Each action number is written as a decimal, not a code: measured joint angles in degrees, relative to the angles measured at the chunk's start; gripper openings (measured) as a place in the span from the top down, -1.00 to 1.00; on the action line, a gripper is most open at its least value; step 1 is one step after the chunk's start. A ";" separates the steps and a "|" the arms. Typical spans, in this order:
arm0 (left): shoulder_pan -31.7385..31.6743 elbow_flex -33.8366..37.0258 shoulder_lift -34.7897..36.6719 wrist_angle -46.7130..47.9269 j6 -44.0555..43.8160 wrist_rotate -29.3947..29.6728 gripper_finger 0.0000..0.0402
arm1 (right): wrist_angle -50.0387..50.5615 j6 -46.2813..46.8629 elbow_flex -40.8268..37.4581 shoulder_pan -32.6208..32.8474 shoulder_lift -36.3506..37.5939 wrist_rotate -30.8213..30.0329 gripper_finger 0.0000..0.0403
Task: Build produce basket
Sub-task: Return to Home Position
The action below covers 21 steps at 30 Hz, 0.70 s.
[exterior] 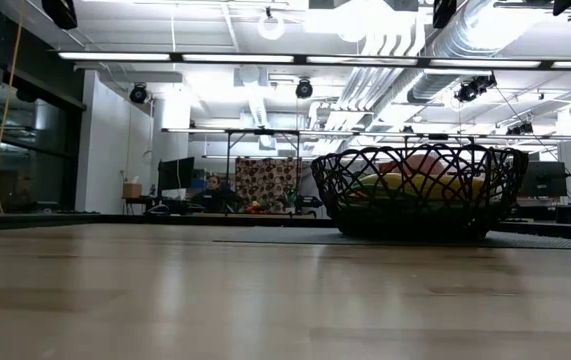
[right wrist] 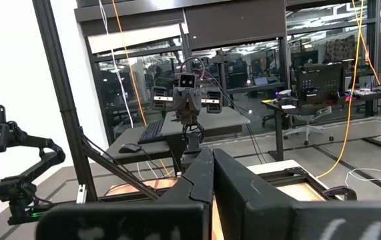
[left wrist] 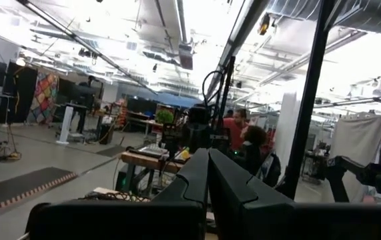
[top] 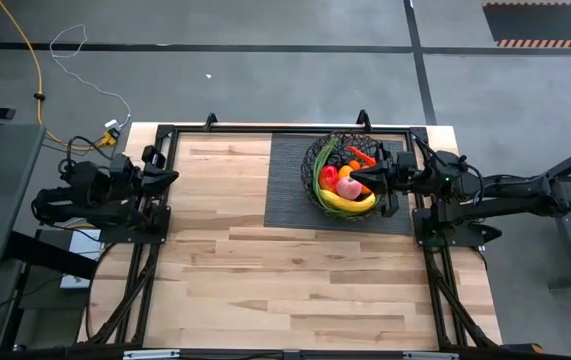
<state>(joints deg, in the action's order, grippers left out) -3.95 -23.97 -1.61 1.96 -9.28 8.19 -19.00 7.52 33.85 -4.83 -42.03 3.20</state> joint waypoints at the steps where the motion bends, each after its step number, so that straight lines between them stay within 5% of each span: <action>1: 0.01 0.00 0.00 0.00 0.01 0.00 1.00 | -0.01 0.00 0.00 -0.01 0.01 0.00 1.00; 21: 0.02 15.11 0.31 -18.85 -4.90 -1.06 1.00 | 1.13 -0.01 0.00 -0.01 0.01 -0.02 1.00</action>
<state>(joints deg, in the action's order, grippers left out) -3.92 -8.86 -1.30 -16.90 -14.18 7.12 -17.87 7.51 33.85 -4.84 -42.02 3.18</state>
